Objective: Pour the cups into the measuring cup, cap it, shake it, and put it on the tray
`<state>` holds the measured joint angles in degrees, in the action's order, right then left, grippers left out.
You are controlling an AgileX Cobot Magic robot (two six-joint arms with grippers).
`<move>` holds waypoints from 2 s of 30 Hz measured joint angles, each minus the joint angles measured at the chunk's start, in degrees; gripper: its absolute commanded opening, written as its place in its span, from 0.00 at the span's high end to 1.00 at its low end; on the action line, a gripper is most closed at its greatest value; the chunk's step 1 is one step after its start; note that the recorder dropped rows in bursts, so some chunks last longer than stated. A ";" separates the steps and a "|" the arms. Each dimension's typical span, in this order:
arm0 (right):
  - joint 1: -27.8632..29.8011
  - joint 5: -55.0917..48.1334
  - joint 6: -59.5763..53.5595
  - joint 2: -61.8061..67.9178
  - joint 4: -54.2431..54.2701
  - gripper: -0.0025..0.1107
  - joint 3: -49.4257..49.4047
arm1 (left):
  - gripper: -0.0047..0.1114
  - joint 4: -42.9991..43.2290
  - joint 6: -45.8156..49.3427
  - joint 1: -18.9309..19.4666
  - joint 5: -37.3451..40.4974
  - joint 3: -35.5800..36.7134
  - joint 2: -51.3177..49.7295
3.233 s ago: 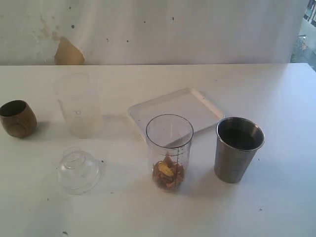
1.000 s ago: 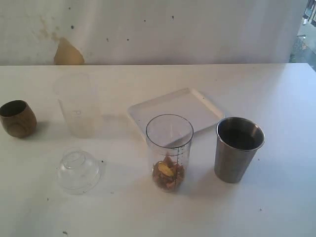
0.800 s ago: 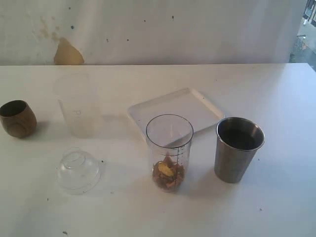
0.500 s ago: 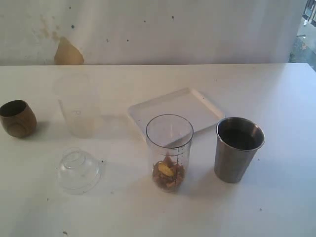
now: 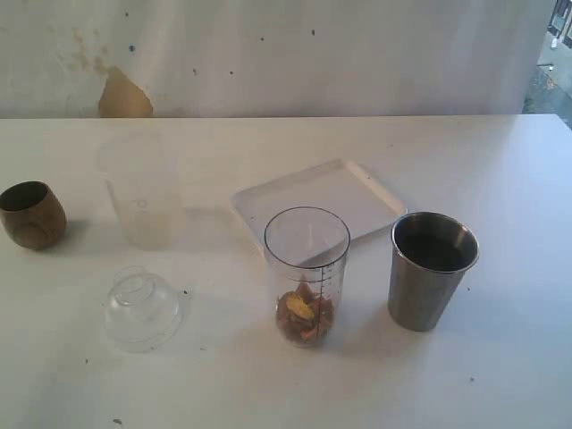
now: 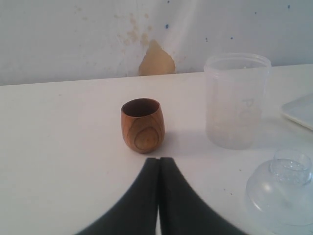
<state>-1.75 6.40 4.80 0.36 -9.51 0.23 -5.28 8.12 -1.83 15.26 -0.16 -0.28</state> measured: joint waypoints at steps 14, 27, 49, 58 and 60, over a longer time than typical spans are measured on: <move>0.00 9.61 11.74 -0.03 0.00 0.36 0.00 | 0.96 0.00 0.00 0.00 0.00 0.00 0.00; 0.00 19.17 26.01 21.36 -20.44 0.16 0.00 | 0.96 0.00 0.00 0.00 0.00 0.00 0.00; 0.00 47.93 2.08 72.74 -16.21 0.16 0.33 | 0.96 0.00 0.00 0.00 -0.11 0.00 0.00; 0.00 55.58 -4.23 92.13 -13.55 0.16 6.92 | 0.96 0.00 0.00 0.00 -0.11 0.00 0.00; 0.00 57.26 -5.17 95.04 -13.42 0.16 8.20 | 0.96 0.00 0.00 0.00 -0.11 0.00 0.00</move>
<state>-1.75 63.65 -0.37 95.40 -22.93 8.42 -5.28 8.12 -1.83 15.14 -0.16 -0.28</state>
